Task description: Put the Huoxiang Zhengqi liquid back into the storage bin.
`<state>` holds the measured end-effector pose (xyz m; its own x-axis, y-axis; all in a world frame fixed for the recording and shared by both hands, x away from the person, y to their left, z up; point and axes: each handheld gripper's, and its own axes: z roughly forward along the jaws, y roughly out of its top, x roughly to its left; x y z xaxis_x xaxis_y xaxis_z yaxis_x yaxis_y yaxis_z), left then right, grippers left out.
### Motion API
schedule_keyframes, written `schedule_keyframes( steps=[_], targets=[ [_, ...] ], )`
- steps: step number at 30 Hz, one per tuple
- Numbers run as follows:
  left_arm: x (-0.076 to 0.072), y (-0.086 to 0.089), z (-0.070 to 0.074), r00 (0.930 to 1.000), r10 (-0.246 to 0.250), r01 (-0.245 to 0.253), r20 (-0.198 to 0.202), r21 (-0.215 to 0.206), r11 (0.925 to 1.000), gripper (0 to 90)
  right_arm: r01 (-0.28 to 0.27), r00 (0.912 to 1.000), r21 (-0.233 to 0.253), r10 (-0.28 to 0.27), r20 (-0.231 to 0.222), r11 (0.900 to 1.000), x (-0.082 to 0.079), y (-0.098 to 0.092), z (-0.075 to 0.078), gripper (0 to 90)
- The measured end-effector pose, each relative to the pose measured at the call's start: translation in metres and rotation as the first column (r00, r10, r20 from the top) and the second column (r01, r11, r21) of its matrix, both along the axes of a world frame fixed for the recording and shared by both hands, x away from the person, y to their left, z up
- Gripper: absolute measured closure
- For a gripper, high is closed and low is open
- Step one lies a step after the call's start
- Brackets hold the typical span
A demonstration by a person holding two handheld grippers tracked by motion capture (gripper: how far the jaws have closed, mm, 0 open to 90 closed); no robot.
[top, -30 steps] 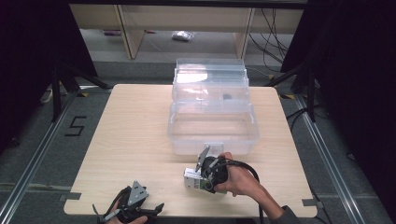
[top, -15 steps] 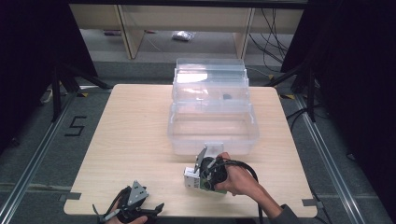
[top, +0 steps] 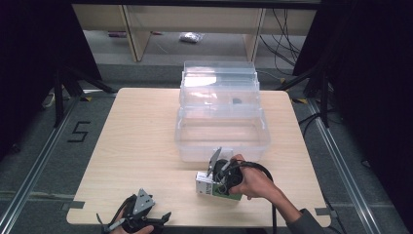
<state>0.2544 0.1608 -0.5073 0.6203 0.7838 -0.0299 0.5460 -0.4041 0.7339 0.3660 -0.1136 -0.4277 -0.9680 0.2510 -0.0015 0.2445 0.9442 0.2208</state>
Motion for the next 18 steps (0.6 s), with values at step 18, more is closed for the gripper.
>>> schedule_keyframes(
  steps=[18],
  targets=[
    [0.000,0.000,0.000,1.0000,-0.002,0.002,-0.002,0.005,1.0000,14.8,-0.014,0.9996,0.043,0.013,0.027,0.999,0.020,-0.024,0.048,65.0]
  ],
)
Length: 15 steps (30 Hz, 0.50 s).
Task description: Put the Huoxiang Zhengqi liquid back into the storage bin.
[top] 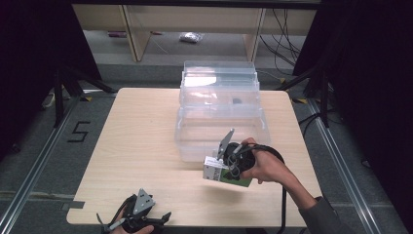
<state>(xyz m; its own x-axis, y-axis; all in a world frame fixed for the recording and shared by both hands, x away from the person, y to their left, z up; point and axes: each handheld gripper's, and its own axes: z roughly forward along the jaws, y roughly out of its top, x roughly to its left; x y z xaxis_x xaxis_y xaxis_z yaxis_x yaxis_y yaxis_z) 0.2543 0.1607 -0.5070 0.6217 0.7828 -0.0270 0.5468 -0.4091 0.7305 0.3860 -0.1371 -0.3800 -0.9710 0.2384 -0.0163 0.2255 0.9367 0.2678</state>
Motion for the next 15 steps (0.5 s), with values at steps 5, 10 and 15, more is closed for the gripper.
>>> schedule_keyframes(
  steps=[5,10,15],
  targets=[
    [0.000,0.000,0.000,1.0000,0.002,-0.002,0.000,0.001,1.0000,14.8,0.020,0.9998,0.007,-0.020,0.003,1.000,0.002,-0.004,0.011,65.0],
    [0.000,0.000,0.000,1.0000,-0.001,0.001,-0.003,0.003,1.0000,14.8,-0.017,0.9997,0.024,0.017,0.017,1.000,0.008,-0.009,0.020,65.0],
    [0.000,0.000,0.000,1.0000,0.000,0.000,-0.003,0.005,1.0000,14.8,0.020,0.9997,0.019,-0.021,0.016,1.000,0.009,-0.014,0.031,65.0]
  ],
)
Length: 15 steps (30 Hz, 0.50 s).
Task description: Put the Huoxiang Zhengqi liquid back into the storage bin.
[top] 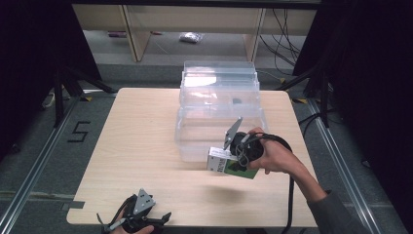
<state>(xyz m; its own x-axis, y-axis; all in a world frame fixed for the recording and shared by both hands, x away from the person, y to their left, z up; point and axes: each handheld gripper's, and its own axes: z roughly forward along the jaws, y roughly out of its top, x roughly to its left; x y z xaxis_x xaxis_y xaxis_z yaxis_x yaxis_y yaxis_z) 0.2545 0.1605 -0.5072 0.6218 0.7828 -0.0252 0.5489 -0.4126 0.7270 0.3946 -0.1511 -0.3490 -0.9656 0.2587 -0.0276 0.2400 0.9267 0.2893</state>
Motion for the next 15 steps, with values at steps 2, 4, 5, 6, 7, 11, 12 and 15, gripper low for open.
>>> schedule_keyframes(
  steps=[2,4,5,6,7,11,12,15],
  targets=[
    [0.000,0.000,0.000,1.0000,0.000,0.000,-0.001,-0.001,1.0000,14.8,-0.010,1.0000,0.012,0.010,-0.001,1.000,0.004,-0.002,0.007,65.0],
    [0.000,0.000,0.000,1.0000,-0.002,0.002,-0.002,0.004,1.0000,14.8,-0.016,0.9999,0.017,0.016,-0.005,1.000,0.006,-0.003,0.010,65.0],
    [-0.001,0.000,0.000,1.0000,0.000,0.000,-0.004,-0.013,0.9999,14.8,-0.011,0.9999,0.022,0.012,-0.006,1.000,0.007,-0.004,0.012,65.0],
    [0.000,0.000,0.000,1.0000,-0.004,0.004,-0.006,-0.008,1.0000,14.8,-0.016,0.9998,0.027,0.016,-0.008,1.000,0.010,-0.005,0.016,65.0],
    [0.000,0.000,0.000,1.0000,-0.001,0.001,-0.005,-0.014,0.9999,14.8,-0.014,0.9999,0.026,0.014,-0.003,1.000,0.011,-0.005,0.017,65.0],
    [0.000,0.000,0.000,1.0000,0.001,-0.001,-0.005,-0.014,0.9999,14.8,-0.008,1.0000,0.027,0.008,0.002,1.000,0.021,-0.007,0.028,65.0],
    [0.000,0.000,0.000,1.0000,0.001,-0.001,-0.005,-0.014,0.9999,14.8,-0.020,0.9998,0.032,0.020,0.004,0.999,0.025,-0.008,0.030,65.0],
    [0.000,0.000,0.001,1.0000,-0.002,0.002,-0.005,-0.010,1.0000,14.8,-0.020,0.9997,0.037,0.020,0.012,0.999,0.030,-0.009,0.033,65.0]
  ],
)
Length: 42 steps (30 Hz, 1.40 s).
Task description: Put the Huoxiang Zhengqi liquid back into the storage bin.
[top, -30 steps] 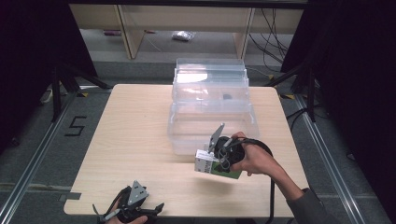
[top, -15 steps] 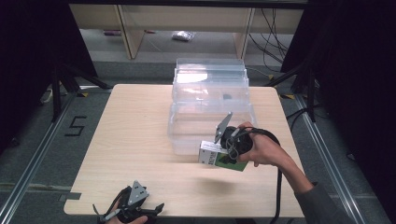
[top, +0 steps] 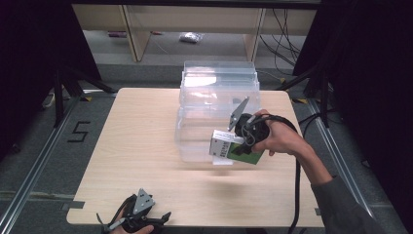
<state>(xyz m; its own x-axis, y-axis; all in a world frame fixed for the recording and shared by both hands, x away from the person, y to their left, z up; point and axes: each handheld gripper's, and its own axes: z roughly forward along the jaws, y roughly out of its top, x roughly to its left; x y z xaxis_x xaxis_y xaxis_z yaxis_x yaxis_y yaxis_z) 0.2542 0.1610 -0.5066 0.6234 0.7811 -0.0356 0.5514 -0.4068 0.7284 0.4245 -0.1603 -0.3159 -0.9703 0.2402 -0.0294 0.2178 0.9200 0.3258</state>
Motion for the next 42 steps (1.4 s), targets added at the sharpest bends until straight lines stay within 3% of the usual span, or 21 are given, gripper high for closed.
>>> schedule_keyframes(
  steps=[1,7,12,18,26,30,41,42],
  targets=[
    [0.000,-0.001,-0.001,1.0000,0.003,-0.003,0.003,-0.016,0.9999,14.8,-0.001,1.0000,-0.002,0.001,0.005,1.000,0.007,-0.001,0.002,65.0],
    [0.000,0.000,0.000,1.0000,-0.001,0.001,0.000,-0.003,1.0000,14.8,0.009,0.9999,0.003,-0.009,0.008,1.000,0.020,-0.004,0.005,65.0],
    [0.000,-0.001,0.000,1.0000,0.006,-0.006,0.001,-0.015,0.9999,14.8,0.000,0.9999,0.006,0.000,0.012,1.000,0.035,-0.007,0.007,65.0],
    [0.000,-0.001,0.000,1.0000,0.003,-0.003,-0.002,-0.015,0.9999,14.8,0.029,0.9995,0.010,-0.029,0.016,1.000,0.052,-0.012,0.006,65.0],
    [-0.001,0.000,0.000,1.0000,0.005,-0.005,0.001,-0.015,0.9999,14.8,0.055,0.9984,0.013,-0.055,0.011,0.998,0.074,-0.019,-0.005,65.0],
    [0.000,0.000,0.000,1.0000,0.004,-0.004,-0.001,0.006,1.0000,14.8,0.060,0.9981,0.002,-0.060,0.013,0.998,0.085,-0.023,-0.013,65.0],
    [0.000,0.000,0.000,1.0000,0.004,-0.004,-0.002,0.005,1.0000,14.8,0.060,0.9982,-0.013,-0.060,-0.005,0.998,0.101,-0.031,-0.035,65.0],
    [0.000,0.000,0.000,1.0000,0.004,-0.004,-0.003,0.003,1.0000,14.8,0.084,0.9964,-0.023,-0.084,-0.006,0.996,0.100,-0.032,-0.037,64.9]
  ],
)
